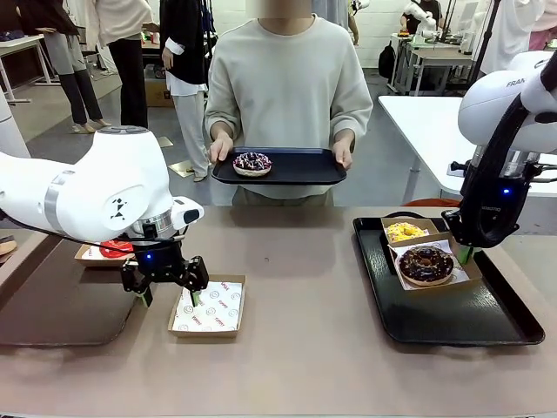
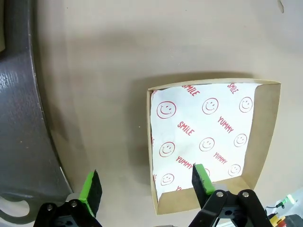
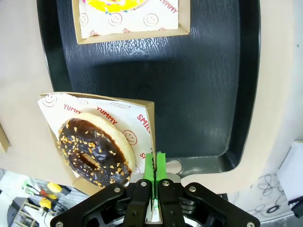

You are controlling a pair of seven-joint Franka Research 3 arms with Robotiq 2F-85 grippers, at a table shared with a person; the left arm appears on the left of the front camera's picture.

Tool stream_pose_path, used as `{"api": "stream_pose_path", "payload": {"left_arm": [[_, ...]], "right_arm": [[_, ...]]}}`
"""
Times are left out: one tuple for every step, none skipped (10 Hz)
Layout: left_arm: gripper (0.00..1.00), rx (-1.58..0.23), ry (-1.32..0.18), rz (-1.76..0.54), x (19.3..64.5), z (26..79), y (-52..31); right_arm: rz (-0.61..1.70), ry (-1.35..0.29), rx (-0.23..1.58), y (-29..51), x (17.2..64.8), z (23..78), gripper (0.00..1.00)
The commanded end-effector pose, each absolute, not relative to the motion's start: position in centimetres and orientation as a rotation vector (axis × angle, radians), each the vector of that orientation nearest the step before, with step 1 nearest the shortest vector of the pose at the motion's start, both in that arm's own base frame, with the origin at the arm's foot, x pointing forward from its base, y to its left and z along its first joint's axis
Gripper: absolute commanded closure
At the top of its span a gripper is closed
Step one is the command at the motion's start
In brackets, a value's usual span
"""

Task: Individually package the donuts and arrange them on the tray.
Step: Place the picked Paper togo box on the Handle tray while simultaneously picking up another Paper togo box from the table with the other hand.

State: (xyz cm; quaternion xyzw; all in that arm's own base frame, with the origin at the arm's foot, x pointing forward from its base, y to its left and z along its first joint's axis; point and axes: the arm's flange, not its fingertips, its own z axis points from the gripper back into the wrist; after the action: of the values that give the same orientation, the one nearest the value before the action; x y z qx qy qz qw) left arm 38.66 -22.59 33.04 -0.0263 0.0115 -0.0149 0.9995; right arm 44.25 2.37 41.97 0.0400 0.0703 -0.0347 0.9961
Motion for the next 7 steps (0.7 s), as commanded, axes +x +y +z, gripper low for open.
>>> {"api": "stream_pose_path", "payload": {"left_arm": [[0.0,-0.05,0.021,-0.031,38.55,33.36,-22.59],[0.0,-0.05,0.021,-0.031,38.55,33.36,-22.59],[0.0,-0.05,0.021,-0.031,38.55,33.36,-22.59],[0.0,-0.05,0.021,-0.031,38.55,33.36,-22.59],[0.0,-0.05,0.021,-0.031,38.55,33.36,-22.59],[0.0,-0.05,0.021,-0.031,38.55,33.36,-22.59],[0.0,-0.053,0.023,-0.031,38.65,33.05,-22.62]], "right_arm": [[-0.072,0.137,0.086,2.4,44.26,42.27,0.99],[-0.072,0.137,0.086,2.4,44.26,42.27,0.99],[-0.072,0.137,0.086,2.4,44.26,42.27,0.99],[-0.072,0.137,0.086,2.4,44.26,42.27,0.99],[-0.072,0.137,0.086,2.4,44.26,42.27,0.99],[-0.072,0.137,0.086,2.4,44.26,42.27,0.99],[-0.069,0.141,0.08,2.37,44.25,41.97,0.99]]}}
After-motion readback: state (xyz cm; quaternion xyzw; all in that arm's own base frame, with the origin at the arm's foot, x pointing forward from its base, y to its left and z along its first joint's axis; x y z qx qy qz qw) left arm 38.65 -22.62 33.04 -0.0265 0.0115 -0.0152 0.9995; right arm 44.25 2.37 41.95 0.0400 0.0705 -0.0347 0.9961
